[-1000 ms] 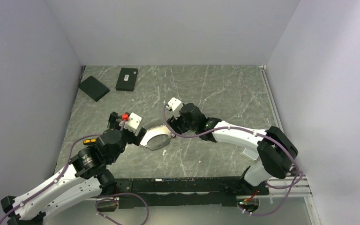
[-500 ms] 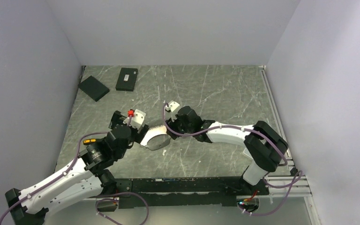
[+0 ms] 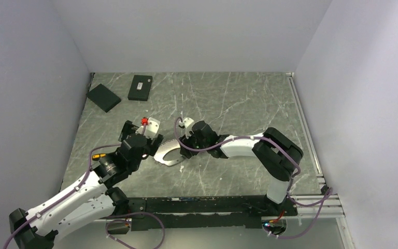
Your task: Put the keys on the keyring
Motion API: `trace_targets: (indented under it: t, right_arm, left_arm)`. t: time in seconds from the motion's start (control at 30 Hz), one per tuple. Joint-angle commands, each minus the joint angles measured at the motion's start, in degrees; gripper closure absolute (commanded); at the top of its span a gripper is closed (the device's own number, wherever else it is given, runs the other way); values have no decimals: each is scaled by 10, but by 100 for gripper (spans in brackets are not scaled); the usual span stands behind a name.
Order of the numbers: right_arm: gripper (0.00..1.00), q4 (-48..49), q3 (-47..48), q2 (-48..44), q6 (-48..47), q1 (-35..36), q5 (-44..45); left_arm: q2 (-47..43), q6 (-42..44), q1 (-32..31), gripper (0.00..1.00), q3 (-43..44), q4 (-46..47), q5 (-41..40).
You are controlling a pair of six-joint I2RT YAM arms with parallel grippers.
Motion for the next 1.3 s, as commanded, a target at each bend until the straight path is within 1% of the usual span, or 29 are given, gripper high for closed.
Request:
trace_targets:
  t: [0.0, 0.2, 0.37, 0.53, 0.67, 0.77, 0.8, 0.87, 1.03, 1.2, 1.27]
  right_arm:
    - [44, 11, 22, 17, -16, -9, 17]
    - [43, -17, 42, 22, -77, -26, 76]
    - [38, -22, 71, 22, -136, -29, 146]
    - [34, -18, 106, 16, -170, -40, 179]
    - [29, -21, 117, -10, -185, -41, 181]
    - [23, -16, 105, -44, -171, -41, 163]
    - [17, -6, 97, -56, -159, -40, 154]
    - [2, 24, 76, -88, -125, -41, 150]
    - [0, 84, 31, -167, -38, -41, 172]
    - [0, 114, -15, -235, 7, -41, 194]
    - [0, 128, -32, -255, 40, -41, 210]
  left_arm:
    - [5, -17, 9, 1, 23, 19, 5]
    - [13, -22, 16, 1, 29, 13, 7]
    - [8, -25, 25, 0, 28, 15, 16]
    - [2, -31, 33, 1, 29, 15, 23]
    - [-1, -33, 36, 0, 31, 12, 20]
    - [-6, -38, 37, 1, 32, 11, 11]
    - [-8, -40, 37, 1, 33, 11, 8]
    - [-10, -44, 39, 0, 35, 9, 3]
    - [-16, -44, 40, 1, 37, 7, -15]
    - [-30, -44, 40, 1, 38, 6, -21]
    - [-36, -44, 40, 0, 38, 4, -21]
